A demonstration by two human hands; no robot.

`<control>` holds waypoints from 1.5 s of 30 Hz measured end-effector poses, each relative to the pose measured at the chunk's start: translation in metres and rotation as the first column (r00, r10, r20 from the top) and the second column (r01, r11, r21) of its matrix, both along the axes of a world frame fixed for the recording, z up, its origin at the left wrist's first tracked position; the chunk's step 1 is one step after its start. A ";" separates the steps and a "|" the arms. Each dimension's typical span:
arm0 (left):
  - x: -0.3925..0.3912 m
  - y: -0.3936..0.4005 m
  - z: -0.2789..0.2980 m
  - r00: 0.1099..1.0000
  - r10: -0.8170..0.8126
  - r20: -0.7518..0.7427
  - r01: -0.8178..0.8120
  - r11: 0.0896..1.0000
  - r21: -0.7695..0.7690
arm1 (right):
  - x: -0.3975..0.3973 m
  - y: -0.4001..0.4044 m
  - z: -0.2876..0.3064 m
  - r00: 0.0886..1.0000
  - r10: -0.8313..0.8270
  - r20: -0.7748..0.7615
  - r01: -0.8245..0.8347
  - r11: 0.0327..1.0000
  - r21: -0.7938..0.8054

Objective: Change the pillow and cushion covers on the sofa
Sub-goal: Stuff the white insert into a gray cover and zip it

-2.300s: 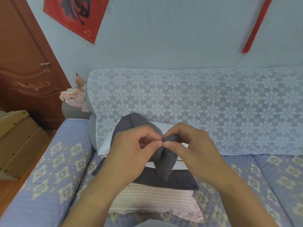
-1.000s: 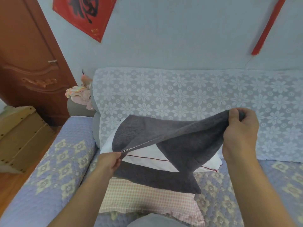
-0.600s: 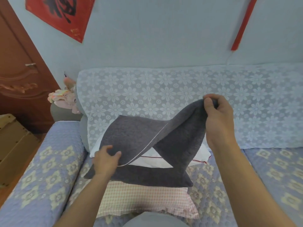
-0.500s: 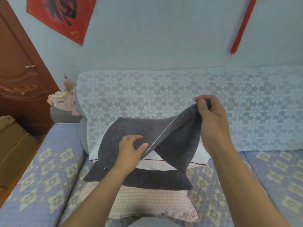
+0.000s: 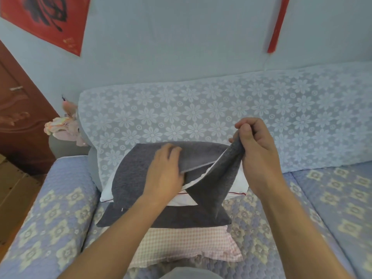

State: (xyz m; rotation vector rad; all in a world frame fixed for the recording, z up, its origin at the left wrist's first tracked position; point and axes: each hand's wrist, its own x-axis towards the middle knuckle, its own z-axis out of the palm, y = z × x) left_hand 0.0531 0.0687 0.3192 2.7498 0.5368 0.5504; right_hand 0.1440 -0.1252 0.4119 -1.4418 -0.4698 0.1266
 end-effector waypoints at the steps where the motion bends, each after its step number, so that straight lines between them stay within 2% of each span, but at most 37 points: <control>1: 0.000 0.012 0.009 0.998 0.056 0.011 -0.056 0.998 -0.024 | 0.001 -0.002 0.001 0.999 -0.023 0.026 0.023 1.000 -0.004; 2: -0.002 0.024 0.021 0.994 0.111 0.019 -0.110 0.993 -0.048 | 0.003 -0.003 0.000 0.997 -0.040 0.069 0.043 0.998 -0.035; 4: -0.004 0.048 0.056 0.979 0.201 0.041 -0.198 0.978 -0.061 | 0.008 0.002 -0.004 0.985 0.002 0.174 0.035 0.977 -0.210; 5: -0.006 0.056 0.078 0.971 0.230 0.063 -0.224 0.970 -0.092 | 0.013 0.008 -0.006 0.974 0.058 0.221 0.020 0.942 -0.335; 7: -0.013 0.058 0.129 0.961 0.248 0.120 -0.211 0.944 -0.255 | 0.027 0.023 -0.012 0.937 0.146 0.318 0.051 0.843 -0.536; 9: -0.024 0.051 0.172 0.977 0.194 0.090 -0.151 0.923 -0.354 | 0.050 0.034 -0.009 0.836 0.152 0.527 0.229 0.776 -0.587; 11: -0.037 0.042 0.197 0.995 0.089 -0.035 -0.096 0.940 -0.328 | 0.082 0.038 0.007 0.752 0.022 0.659 0.418 0.758 -0.501; 14: -0.057 0.035 0.195 0.975 -0.043 -0.219 -0.038 0.935 -0.352 | 0.116 0.044 0.047 0.805 -0.218 0.552 0.484 0.779 -0.398; 16: -0.067 0.041 0.169 0.941 -0.083 -0.329 -0.070 0.902 -0.427 | 0.117 0.054 0.068 0.799 -0.245 0.549 0.510 0.759 -0.405; 19: -0.093 0.047 0.111 0.872 -0.104 -0.479 -0.144 0.880 -0.452 | 0.078 0.072 0.077 0.841 -0.131 0.524 0.380 0.834 -0.401; 21: -0.114 0.041 0.068 0.835 -0.142 -0.531 -0.155 0.865 -0.476 | 0.034 0.082 0.063 0.872 0.060 0.486 0.188 0.876 -0.445; 23: -0.128 0.023 0.033 0.898 -0.173 -0.405 -0.137 0.765 -0.630 | -0.012 0.091 0.030 0.856 0.354 0.376 -0.076 0.806 -0.587; 25: -0.129 0.000 0.012 0.965 -0.062 -0.254 -0.161 0.625 -0.764 | -0.059 0.099 -0.012 0.764 0.614 0.200 -0.331 0.638 -0.695; 26: -0.128 -0.011 0.004 0.977 0.004 -0.214 -0.169 0.628 -0.760 | -0.082 0.102 -0.032 0.712 0.690 0.131 -0.410 0.561 -0.720; 27: -0.128 -0.019 0.001 0.983 0.064 -0.175 -0.174 0.654 -0.737 | -0.098 0.103 -0.049 0.690 0.717 0.103 -0.436 0.525 -0.731; 28: -0.131 -0.022 -0.003 0.980 0.115 -0.165 -0.198 0.678 -0.708 | -0.105 0.103 -0.062 0.707 0.700 0.102 -0.422 0.533 -0.733; 30: -0.141 -0.020 -0.009 0.964 0.191 -0.185 -0.266 0.654 -0.708 | -0.100 0.097 -0.081 0.771 0.625 0.124 -0.339 0.568 -0.750; 32: -0.150 -0.013 -0.006 0.957 0.203 -0.208 -0.290 0.632 -0.719 | -0.086 0.087 -0.099 0.719 0.679 0.151 -0.270 0.473 -0.839; 34: -0.155 -0.007 -0.004 0.946 0.232 -0.228 -0.325 0.665 -0.672 | -0.079 0.080 -0.112 0.629 0.771 0.103 -0.256 0.330 -0.909; 35: -0.155 -0.006 -0.002 0.939 0.252 -0.236 -0.345 0.701 -0.624 | -0.078 0.078 -0.116 0.618 0.782 0.083 -0.253 0.298 -0.920; 36: -0.155 -0.006 0.000 0.932 0.268 -0.246 -0.362 0.735 -0.573 | -0.077 0.078 -0.119 0.637 0.765 0.094 -0.246 0.317 -0.916; 39: -0.154 -0.004 0.012 0.929 0.292 -0.225 -0.369 0.743 -0.559 | -0.068 0.085 -0.111 0.816 0.563 0.127 -0.266 0.562 -0.783; 41: -0.159 0.001 0.025 0.941 0.256 -0.223 -0.339 0.678 -0.652 | -0.064 0.090 -0.098 0.869 0.493 -0.040 -0.395 0.643 -0.656; 42: -0.161 0.006 0.033 0.952 0.229 -0.204 -0.305 0.633 -0.712 | -0.064 0.091 -0.091 0.852 0.510 -0.119 -0.465 0.634 -0.618; 45: -0.167 0.023 0.051 0.966 0.232 -0.113 -0.208 0.443 -0.872 | -0.067 0.091 -0.068 0.731 0.643 -0.230 -0.615 0.474 -0.630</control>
